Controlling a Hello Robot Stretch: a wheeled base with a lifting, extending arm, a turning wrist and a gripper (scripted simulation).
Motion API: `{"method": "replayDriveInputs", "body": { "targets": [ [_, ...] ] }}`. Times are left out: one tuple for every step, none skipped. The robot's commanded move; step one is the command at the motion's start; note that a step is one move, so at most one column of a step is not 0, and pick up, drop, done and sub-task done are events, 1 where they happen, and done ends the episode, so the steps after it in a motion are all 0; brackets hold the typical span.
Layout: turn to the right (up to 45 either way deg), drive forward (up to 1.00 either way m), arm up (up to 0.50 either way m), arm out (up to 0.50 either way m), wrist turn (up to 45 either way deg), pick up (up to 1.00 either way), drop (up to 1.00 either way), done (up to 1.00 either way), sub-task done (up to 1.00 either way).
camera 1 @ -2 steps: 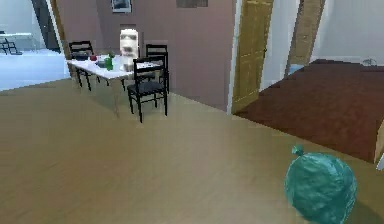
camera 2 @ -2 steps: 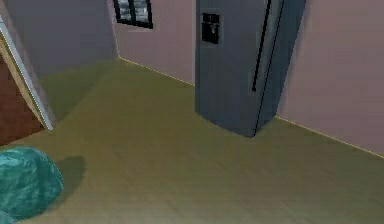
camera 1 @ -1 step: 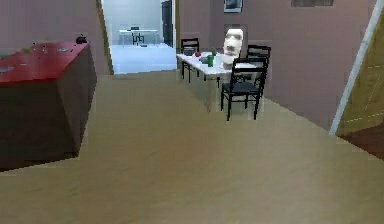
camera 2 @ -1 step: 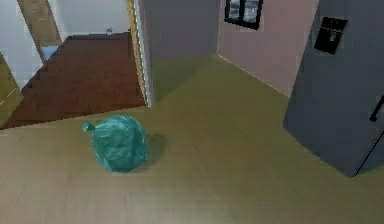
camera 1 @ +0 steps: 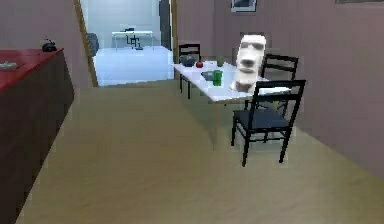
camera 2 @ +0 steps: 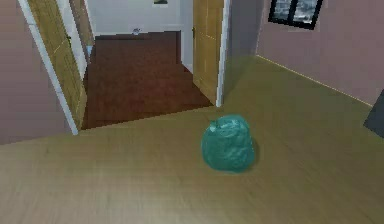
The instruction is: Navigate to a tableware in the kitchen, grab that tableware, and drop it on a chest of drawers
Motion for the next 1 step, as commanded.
{"method": "replayDriveInputs", "body": {
  "targets": [
    [0.0,1.0,0.0,0.0,0.0,0.0,0.0,0.0,0.0]
  ]
}}
